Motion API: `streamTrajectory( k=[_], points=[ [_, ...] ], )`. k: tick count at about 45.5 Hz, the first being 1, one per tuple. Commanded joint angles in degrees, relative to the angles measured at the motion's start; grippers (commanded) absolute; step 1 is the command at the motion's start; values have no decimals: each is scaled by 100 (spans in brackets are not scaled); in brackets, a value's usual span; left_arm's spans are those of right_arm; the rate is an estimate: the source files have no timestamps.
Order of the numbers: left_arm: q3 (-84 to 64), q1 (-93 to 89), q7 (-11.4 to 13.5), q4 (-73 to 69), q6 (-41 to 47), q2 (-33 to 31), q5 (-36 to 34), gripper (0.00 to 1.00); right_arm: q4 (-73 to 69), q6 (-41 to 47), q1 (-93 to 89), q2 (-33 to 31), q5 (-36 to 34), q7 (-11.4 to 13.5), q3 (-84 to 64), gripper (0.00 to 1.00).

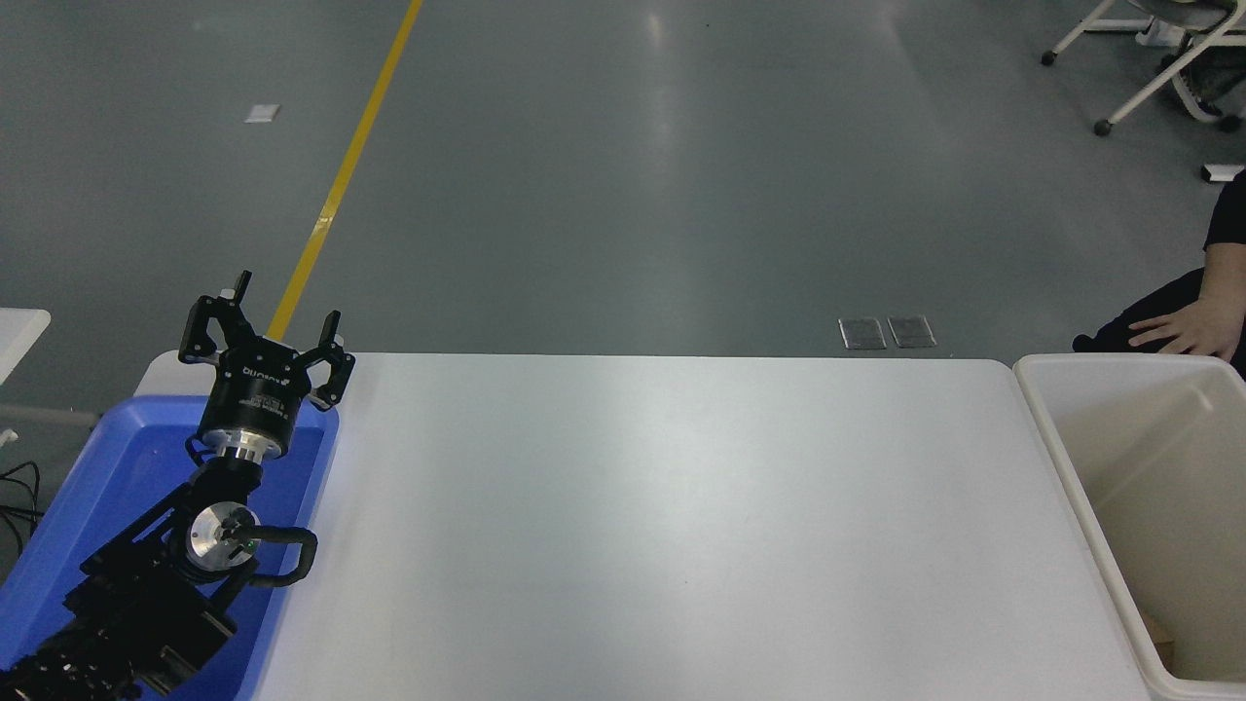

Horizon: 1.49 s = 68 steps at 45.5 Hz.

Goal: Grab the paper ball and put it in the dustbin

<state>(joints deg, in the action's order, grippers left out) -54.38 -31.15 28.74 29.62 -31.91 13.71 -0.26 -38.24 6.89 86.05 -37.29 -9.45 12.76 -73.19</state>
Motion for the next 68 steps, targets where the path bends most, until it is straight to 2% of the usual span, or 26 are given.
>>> streamTrajectory(
  k=[1,11,23,31,43,45,47,50,51,68],
  points=[
    [6,4,0,0,1,1,0,98,598,-697,-1739,-6,-5,-1,1024,5],
    [-3,-5,0,0,1,1,0,98,747,-1646,-2883,152,-5,-1,1939,11],
    [-3,-5,0,0,1,1,0,98,1029,-1919,-3568,380,-5,-1,2590,11],
    [-3,4,0,0,1,1,0,98,1029,-2244,-3753,512,-5,-10,2766,17],
    [-3,4,0,0,1,1,0,98,1002,-2253,-3885,591,-5,-10,3056,23],
    [-3,-5,0,0,1,1,0,98,1011,-2253,-3877,609,4,-10,3047,33],
    [-3,-5,0,0,1,1,0,98,1020,-2253,-3868,609,4,-10,3047,51],
    [-3,-5,0,0,1,1,0,98,1046,-2262,-3850,591,30,-10,3030,91],
    [-3,4,0,0,1,1,0,98,1064,-2253,-3841,583,22,-10,3030,100],
    [6,-5,0,0,1,1,0,98,1046,-2174,-3648,583,4,-10,3047,100]
  ],
)
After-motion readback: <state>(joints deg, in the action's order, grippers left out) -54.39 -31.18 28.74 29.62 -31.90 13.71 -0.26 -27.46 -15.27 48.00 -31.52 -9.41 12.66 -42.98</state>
